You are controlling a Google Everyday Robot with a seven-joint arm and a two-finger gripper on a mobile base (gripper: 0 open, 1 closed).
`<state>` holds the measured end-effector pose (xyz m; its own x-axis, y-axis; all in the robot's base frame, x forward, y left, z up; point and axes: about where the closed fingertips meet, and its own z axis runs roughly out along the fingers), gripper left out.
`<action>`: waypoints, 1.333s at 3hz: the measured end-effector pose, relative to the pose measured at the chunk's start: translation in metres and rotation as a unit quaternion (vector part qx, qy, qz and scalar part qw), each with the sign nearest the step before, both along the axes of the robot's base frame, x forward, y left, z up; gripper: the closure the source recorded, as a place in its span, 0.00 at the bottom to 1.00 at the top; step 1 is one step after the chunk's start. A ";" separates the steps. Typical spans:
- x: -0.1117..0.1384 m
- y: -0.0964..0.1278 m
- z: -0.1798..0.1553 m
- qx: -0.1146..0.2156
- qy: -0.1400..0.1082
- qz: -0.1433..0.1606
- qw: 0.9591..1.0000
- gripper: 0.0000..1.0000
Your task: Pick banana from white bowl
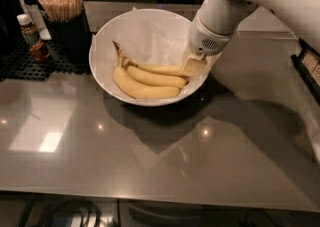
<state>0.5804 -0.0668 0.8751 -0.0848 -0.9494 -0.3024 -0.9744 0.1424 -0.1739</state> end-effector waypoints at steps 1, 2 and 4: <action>-0.002 0.002 0.005 -0.013 -0.013 0.001 1.000 1.00; -0.008 0.010 0.019 -0.014 -0.036 0.010 0.999 1.00; -0.038 0.050 0.079 0.014 -0.098 0.094 0.991 1.00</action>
Offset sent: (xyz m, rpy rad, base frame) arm -0.0148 0.0168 0.0391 -0.0298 -0.1284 0.0408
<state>0.5427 -0.0170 0.9545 0.1553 -0.9336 -0.3229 -0.9320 -0.0301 -0.3612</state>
